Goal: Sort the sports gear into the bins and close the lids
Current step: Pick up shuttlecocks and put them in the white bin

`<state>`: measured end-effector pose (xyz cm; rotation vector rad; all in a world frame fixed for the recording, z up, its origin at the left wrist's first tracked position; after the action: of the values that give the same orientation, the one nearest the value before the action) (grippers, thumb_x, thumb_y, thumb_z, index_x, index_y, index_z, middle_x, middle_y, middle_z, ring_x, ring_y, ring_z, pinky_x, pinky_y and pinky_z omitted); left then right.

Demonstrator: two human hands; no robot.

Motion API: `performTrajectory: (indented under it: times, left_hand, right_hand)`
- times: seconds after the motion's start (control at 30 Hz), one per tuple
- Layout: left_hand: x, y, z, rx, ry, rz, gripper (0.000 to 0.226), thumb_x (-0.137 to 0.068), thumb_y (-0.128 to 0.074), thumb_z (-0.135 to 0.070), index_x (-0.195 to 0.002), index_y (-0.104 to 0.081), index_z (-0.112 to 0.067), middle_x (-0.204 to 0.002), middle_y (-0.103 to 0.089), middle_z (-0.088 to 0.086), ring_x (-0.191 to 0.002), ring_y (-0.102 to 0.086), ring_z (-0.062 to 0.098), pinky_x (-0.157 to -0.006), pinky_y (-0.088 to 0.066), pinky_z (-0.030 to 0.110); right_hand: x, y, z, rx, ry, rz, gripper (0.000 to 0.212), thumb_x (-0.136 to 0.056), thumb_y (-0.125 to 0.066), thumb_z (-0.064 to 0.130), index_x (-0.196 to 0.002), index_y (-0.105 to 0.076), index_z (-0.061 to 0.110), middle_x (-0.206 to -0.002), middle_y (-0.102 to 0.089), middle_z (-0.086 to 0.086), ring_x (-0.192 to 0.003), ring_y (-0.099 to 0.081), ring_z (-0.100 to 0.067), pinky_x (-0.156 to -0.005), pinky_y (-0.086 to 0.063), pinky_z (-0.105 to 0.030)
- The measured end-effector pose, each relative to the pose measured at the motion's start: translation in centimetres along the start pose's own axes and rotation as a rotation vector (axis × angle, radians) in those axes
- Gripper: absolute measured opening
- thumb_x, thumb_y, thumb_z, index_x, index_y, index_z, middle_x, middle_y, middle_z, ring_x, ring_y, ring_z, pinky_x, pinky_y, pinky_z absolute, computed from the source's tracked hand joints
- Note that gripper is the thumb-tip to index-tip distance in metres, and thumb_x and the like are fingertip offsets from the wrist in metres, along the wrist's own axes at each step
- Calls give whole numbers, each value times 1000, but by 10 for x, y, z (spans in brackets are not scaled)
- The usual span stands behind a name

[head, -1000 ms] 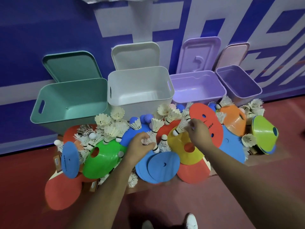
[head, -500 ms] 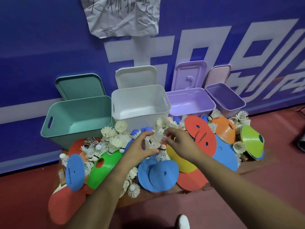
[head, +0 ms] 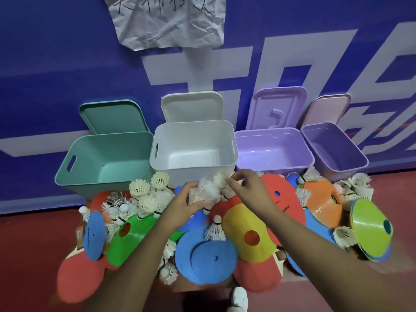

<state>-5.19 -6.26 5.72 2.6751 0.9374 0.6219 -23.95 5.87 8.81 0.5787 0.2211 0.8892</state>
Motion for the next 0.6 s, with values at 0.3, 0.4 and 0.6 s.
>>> performTrajectory:
  times: [0.3,0.4,0.6]
  left_hand:
    - [-18,-14,-7,46,118,-138,39,-85,-74,-27,-109,-49,-44,-109,-67,-4,-100,-66,17,-80,-55,32]
    - [-21,-8,-5,27,133,-179,41,-81,-77,-33,-110,-51,-44,-108,-68,-6,-99,-66,19,-76,-56,38]
    - [-35,6,-18,-31,64,-215,45,-71,-80,-35,-105,-53,-48,-106,-67,-7,-97,-66,13,-88,-54,38]
  right_hand:
    - [-49,-18,-78,564,147,305,14,-86,-58,14,-83,-68,4,-90,-55,-11,-96,-55,-34,-78,-46,-43]
    - [-51,-7,-68,422,233,221,9,-86,-62,10,-86,-70,5,-89,-60,-10,-92,-55,-29,-77,-44,-36]
    - [-70,36,-1,20,266,90,6,-90,-67,20,-91,-62,19,-75,-52,15,-65,-48,-2,-62,-34,-10]
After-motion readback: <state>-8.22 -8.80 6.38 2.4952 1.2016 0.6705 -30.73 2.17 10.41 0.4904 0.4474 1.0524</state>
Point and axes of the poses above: each hand's wrist, its own x-axis away from the middle knuckle, its own y-axis out of the back of the hand, z = x × y, the point moved 2 cm from there along -x, towards the middle knuckle
